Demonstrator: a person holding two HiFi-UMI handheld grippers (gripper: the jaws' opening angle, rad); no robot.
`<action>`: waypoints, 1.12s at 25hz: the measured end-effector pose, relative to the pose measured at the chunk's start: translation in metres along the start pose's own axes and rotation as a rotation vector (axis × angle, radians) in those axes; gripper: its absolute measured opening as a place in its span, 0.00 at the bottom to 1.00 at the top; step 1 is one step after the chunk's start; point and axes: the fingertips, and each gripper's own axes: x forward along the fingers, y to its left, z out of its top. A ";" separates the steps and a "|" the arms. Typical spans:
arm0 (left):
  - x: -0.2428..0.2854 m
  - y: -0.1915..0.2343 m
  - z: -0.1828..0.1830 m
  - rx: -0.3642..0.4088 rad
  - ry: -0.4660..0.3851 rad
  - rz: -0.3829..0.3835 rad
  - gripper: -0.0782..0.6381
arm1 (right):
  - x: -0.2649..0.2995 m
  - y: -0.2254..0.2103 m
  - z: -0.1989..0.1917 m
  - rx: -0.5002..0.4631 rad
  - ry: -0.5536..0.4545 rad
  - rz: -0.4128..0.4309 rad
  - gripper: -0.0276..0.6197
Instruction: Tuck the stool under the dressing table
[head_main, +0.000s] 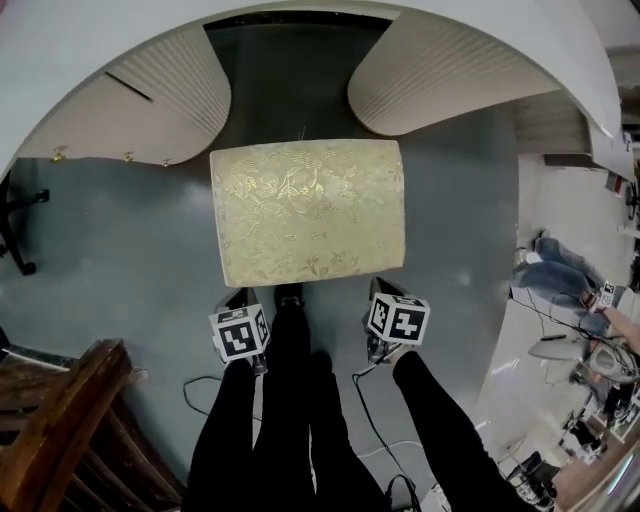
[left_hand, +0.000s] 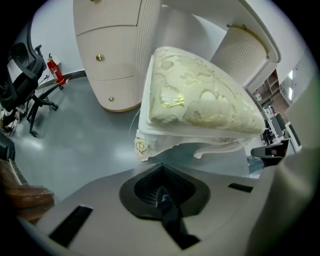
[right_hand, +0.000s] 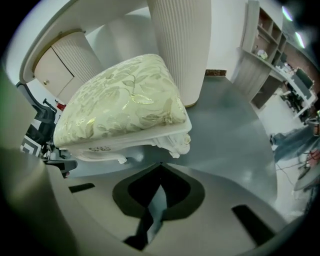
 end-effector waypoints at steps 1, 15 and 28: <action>0.006 0.001 0.002 0.005 0.005 0.001 0.12 | 0.006 -0.002 0.003 0.003 0.004 -0.003 0.05; 0.039 0.010 0.007 0.004 0.068 0.014 0.12 | 0.032 -0.011 0.028 0.003 0.010 -0.017 0.05; 0.044 0.003 0.037 -0.037 0.013 -0.028 0.12 | 0.030 0.004 0.043 0.065 -0.017 0.001 0.05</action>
